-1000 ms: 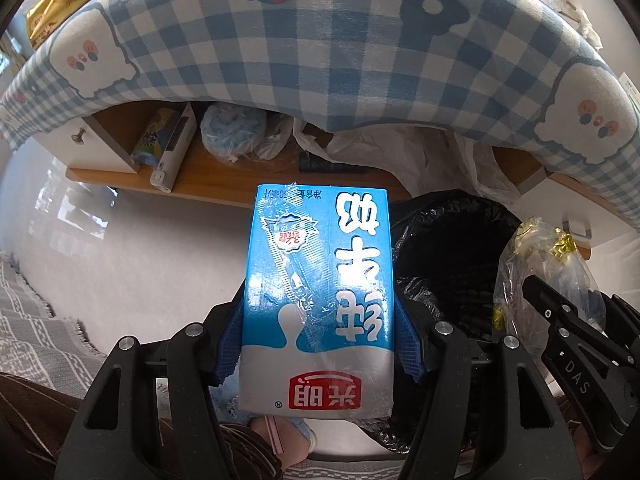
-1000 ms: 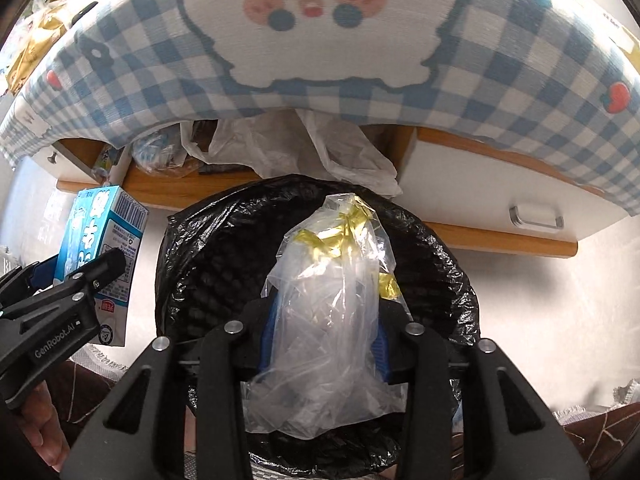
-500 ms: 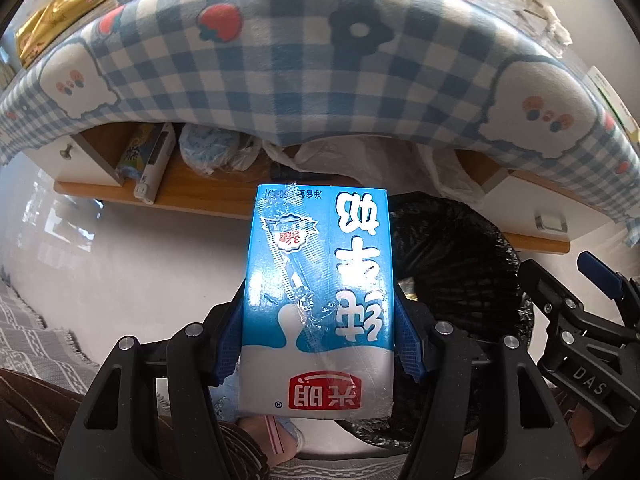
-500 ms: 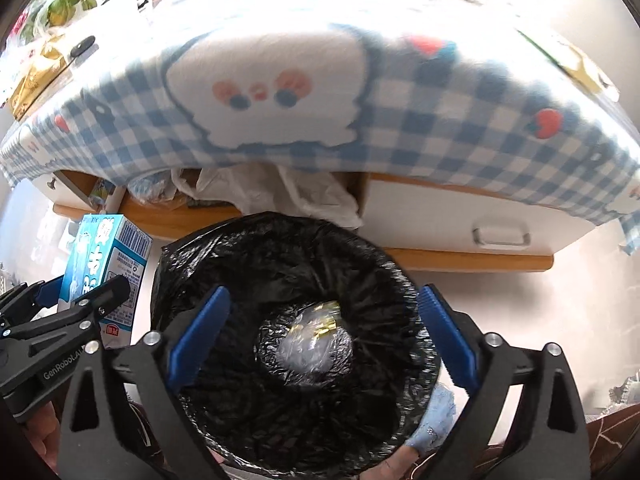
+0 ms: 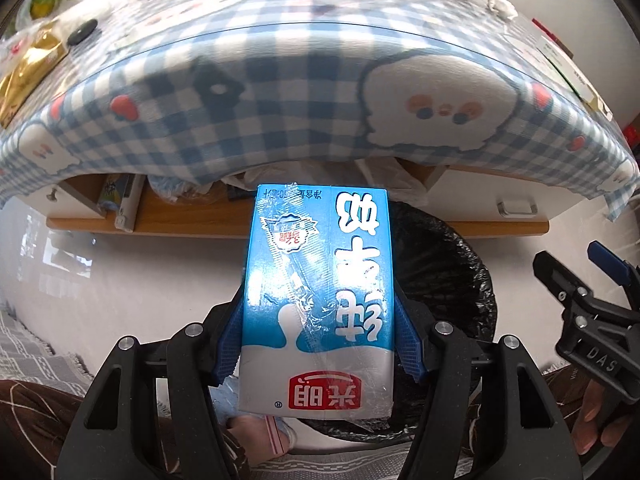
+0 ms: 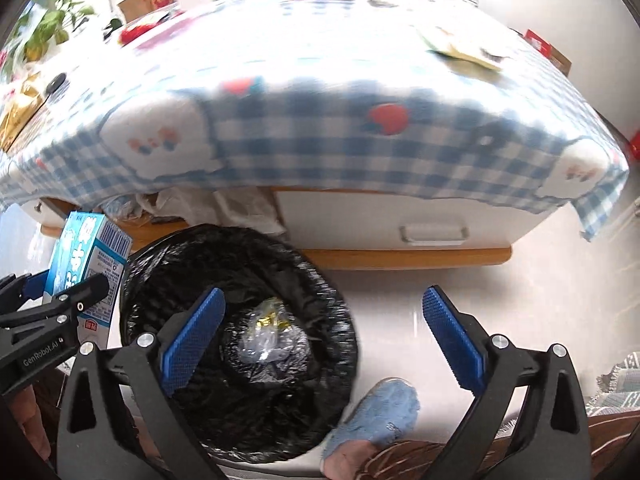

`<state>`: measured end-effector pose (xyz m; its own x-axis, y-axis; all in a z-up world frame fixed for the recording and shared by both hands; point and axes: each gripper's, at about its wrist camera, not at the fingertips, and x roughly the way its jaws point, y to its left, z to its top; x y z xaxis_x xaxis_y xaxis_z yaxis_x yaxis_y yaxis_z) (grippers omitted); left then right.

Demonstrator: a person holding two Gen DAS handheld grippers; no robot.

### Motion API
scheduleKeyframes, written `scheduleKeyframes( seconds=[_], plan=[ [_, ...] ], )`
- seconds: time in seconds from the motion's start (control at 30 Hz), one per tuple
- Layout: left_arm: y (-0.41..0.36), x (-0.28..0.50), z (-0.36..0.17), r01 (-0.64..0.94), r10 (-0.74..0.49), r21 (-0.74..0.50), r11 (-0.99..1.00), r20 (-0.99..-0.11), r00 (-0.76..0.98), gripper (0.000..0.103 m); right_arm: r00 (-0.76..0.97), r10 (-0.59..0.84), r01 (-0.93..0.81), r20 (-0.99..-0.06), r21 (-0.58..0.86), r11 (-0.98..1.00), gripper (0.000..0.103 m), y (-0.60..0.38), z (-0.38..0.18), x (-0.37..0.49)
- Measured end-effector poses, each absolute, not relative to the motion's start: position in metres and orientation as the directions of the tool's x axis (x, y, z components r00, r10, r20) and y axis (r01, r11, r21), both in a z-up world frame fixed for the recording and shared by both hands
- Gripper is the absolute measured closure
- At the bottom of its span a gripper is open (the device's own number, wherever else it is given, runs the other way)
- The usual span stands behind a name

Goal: Collect trash
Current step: 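Lower the milk carton into the bin and open the left tool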

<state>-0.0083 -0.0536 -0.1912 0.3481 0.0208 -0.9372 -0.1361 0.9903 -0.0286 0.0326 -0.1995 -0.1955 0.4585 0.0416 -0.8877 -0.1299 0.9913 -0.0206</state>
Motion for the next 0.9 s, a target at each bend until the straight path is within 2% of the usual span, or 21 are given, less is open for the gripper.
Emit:
scheduleKeyframes(
  seconds=[0.5,0.9],
  plan=[
    [-0.092,0.001,-0.241,-0.062,-0.008,-0.027,0.998,-0.957,0.291,0.041,0.447,0.000,-0.079,-0.895,-0.040,0.996,0.008,-0.232,-0.218,0.027],
    [-0.101,0.006,-0.249,-0.034,-0.018,-0.029,0.999,-0.954,0.299,0.040,0.427,-0.008,-0.037,-0.904,-0.026,0.999,0.008,-0.239,-0.228,0.032]
  ],
)
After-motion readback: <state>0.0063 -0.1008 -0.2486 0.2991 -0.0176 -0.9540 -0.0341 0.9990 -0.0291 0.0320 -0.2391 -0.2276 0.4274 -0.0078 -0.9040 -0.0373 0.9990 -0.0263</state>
